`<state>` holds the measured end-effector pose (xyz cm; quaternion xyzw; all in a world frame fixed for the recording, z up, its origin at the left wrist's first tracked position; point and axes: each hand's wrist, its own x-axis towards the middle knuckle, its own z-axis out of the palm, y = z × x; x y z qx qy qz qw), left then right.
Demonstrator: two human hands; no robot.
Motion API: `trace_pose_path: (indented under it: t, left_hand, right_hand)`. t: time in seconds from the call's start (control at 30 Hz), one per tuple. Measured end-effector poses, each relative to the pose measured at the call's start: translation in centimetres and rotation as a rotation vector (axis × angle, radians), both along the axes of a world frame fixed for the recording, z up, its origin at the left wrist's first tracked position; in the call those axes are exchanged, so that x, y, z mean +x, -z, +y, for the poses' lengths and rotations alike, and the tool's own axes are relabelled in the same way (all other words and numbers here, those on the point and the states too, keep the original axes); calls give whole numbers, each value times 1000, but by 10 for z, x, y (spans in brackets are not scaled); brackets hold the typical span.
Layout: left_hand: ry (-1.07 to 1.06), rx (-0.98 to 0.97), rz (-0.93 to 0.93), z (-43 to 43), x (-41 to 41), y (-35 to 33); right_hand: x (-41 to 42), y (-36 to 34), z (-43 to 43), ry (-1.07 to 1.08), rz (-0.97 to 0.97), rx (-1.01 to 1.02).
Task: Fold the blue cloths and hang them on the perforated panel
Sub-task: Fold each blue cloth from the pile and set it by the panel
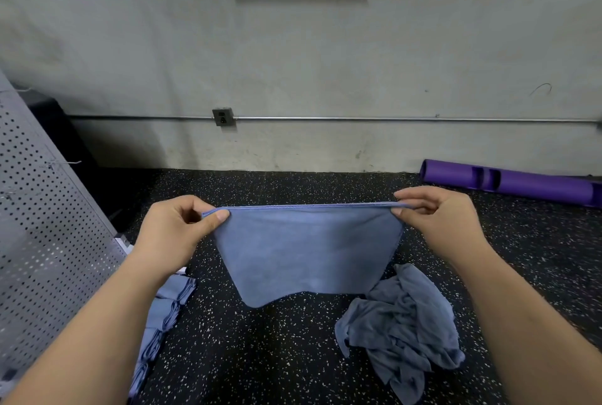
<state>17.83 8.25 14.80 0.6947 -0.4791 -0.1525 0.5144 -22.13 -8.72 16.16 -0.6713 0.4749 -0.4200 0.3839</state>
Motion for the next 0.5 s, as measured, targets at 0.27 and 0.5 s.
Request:
trace_pose_path:
  t: [0.27,0.5]
  left_hand:
    - [-31,-67,125,-3,-7,-1]
    - [1,-98,278,-9,-6,0]
  right_hand:
    - [7,0,0,-31,-141,6]
    - [12,3,1,59,-277,97]
